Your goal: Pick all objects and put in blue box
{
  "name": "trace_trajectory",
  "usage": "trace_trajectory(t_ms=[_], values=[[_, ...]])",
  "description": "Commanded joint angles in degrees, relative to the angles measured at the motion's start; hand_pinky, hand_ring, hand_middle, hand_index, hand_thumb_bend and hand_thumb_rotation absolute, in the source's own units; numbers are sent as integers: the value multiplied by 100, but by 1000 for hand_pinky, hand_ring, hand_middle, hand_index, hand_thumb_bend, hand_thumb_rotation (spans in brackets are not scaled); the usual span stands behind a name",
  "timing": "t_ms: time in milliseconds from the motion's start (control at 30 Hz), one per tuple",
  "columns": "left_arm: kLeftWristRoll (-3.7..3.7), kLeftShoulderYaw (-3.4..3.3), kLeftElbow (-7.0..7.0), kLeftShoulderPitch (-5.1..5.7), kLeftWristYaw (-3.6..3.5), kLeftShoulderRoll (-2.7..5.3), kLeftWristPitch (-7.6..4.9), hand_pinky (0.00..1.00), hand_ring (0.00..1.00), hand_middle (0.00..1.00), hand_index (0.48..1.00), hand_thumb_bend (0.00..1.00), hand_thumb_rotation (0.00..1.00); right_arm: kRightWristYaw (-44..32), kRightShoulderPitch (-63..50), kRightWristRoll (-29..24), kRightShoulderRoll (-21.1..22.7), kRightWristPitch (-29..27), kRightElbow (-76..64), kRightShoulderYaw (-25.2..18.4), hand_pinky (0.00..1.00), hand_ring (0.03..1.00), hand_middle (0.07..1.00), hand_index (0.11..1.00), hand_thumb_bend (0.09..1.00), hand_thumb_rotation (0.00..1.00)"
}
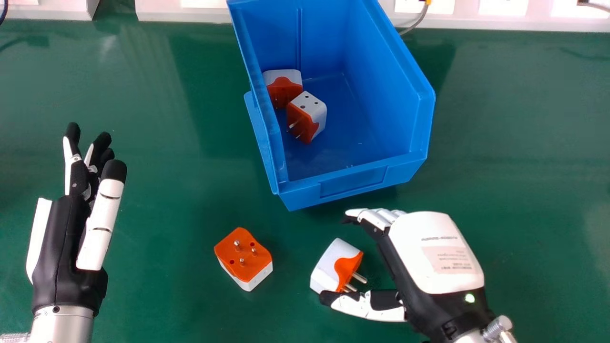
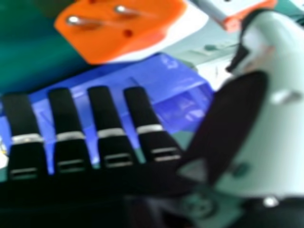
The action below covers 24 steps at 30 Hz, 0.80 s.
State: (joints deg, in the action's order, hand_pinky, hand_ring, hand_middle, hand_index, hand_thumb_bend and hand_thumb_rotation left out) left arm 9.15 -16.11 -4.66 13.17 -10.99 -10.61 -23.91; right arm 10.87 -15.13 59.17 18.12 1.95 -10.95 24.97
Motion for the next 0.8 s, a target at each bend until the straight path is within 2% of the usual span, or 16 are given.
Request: trace_trajectory(t_ms=[0, 200, 433, 500, 733, 767], values=[[26, -25, 158, 6, 5, -37, -43, 971, 979, 976, 969, 587, 849, -1, 79, 72, -5, 1, 17, 41, 593, 709, 750, 748, 504, 554], [36, -33, 291, 58, 26, -26, 41, 967, 976, 974, 967, 573, 848, -107, 130, 128, 68, 2, 107, 143, 619, 722, 758, 759, 493, 582], [83, -46, 367, 86, -13, -37, 69, 978, 983, 983, 973, 563, 856, -209, 298, 153, 103, 7, 328, 268, 641, 729, 764, 761, 490, 577], [52, -46, 403, 99, 6, -40, 90, 974, 982, 983, 972, 558, 856, -201, 396, 204, 118, 4, 458, 310, 638, 723, 758, 756, 488, 575], [19, -58, 374, 66, -2, -68, 50, 966, 978, 979, 967, 546, 856, -306, 696, 249, 17, 130, 881, 405, 660, 739, 775, 770, 477, 591], [50, -61, 373, 57, -17, -70, 65, 965, 978, 980, 968, 556, 862, -310, 746, 254, -6, 167, 947, 420, 659, 738, 775, 771, 476, 588]])
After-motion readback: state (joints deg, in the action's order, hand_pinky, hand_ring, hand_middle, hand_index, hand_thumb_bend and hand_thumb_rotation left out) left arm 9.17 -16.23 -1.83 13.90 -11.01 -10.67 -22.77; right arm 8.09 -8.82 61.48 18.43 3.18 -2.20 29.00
